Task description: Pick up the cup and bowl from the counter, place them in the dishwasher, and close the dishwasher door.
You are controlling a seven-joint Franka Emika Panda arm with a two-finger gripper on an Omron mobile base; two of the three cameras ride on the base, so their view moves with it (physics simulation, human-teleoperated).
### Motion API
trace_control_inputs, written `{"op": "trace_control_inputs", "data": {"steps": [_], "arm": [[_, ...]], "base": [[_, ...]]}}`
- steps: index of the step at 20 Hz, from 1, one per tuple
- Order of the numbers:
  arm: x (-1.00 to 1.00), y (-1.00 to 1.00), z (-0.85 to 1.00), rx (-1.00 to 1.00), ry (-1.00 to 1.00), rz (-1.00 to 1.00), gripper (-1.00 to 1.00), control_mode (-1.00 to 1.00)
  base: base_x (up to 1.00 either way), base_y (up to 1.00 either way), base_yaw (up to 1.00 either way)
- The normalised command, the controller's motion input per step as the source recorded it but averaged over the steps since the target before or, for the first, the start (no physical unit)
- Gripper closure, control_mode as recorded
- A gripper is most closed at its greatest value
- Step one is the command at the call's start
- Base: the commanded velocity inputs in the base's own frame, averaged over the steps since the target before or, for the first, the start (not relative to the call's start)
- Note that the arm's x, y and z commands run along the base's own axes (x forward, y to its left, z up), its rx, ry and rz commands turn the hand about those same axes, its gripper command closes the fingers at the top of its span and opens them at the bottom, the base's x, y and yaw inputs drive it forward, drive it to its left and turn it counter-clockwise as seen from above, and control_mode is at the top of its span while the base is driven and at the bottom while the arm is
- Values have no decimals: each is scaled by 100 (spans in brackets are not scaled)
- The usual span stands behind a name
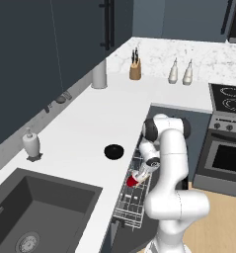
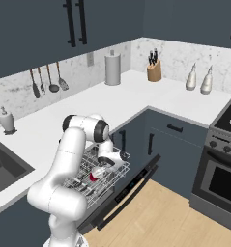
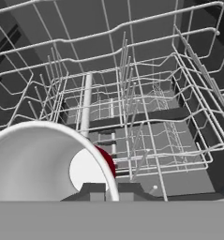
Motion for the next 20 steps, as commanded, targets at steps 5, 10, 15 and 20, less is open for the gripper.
{"op": "trace_control_inputs", "data": {"steps": [5, 10, 15, 20], "arm": [[-2, 0, -41, -9, 1, 0, -100, -100], [-21, 0, -6, -2, 4, 0, -100, -100], [-45, -7, 42, 0, 0, 0, -100, -100], [-83, -23, 90, 3, -12, 0, -100, -100]], "base": [[0, 0, 0], [0, 0, 0], [0, 0, 0], [0, 0, 0]]}}
